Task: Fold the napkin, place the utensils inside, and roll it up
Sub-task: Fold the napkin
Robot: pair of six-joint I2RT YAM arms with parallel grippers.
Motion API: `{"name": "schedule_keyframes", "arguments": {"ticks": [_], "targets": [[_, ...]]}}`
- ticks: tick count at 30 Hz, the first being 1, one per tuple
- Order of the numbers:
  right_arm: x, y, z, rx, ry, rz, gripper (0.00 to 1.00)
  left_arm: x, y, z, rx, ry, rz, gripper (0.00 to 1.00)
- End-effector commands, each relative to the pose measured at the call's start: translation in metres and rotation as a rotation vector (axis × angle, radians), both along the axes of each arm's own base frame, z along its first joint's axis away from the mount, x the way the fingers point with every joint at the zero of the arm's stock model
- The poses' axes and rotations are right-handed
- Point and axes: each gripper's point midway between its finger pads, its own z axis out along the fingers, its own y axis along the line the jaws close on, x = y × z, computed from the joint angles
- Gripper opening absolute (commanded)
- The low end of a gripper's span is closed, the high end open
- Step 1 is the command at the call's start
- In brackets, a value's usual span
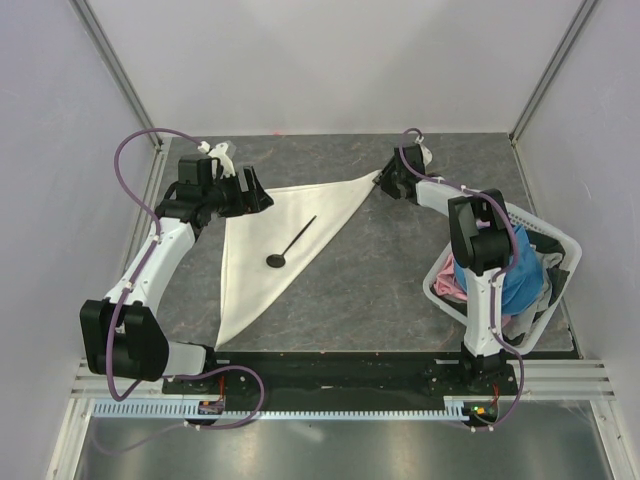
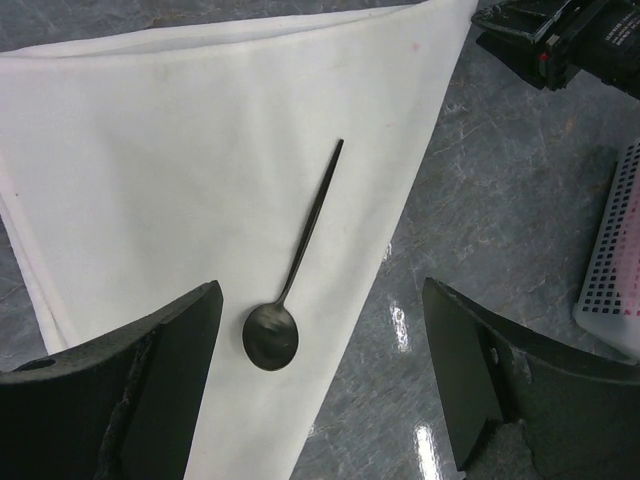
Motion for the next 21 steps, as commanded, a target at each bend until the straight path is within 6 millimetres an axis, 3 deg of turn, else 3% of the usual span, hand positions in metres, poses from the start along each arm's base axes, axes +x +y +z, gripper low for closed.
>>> {"name": "schedule_keyframes", "arguments": {"ticks": [1, 21], "targets": [[0.022, 0.007, 0.015, 0.072, -0.098, 0.014, 0.46, 0.003, 0.004, 0.005, 0.04, -0.044, -0.014, 0.88], [0.034, -0.003, -0.011, 0.086, -0.065, -0.044, 0.44, 0.002, 0.004, 0.009, 0.038, -0.054, -0.016, 0.88]]}}
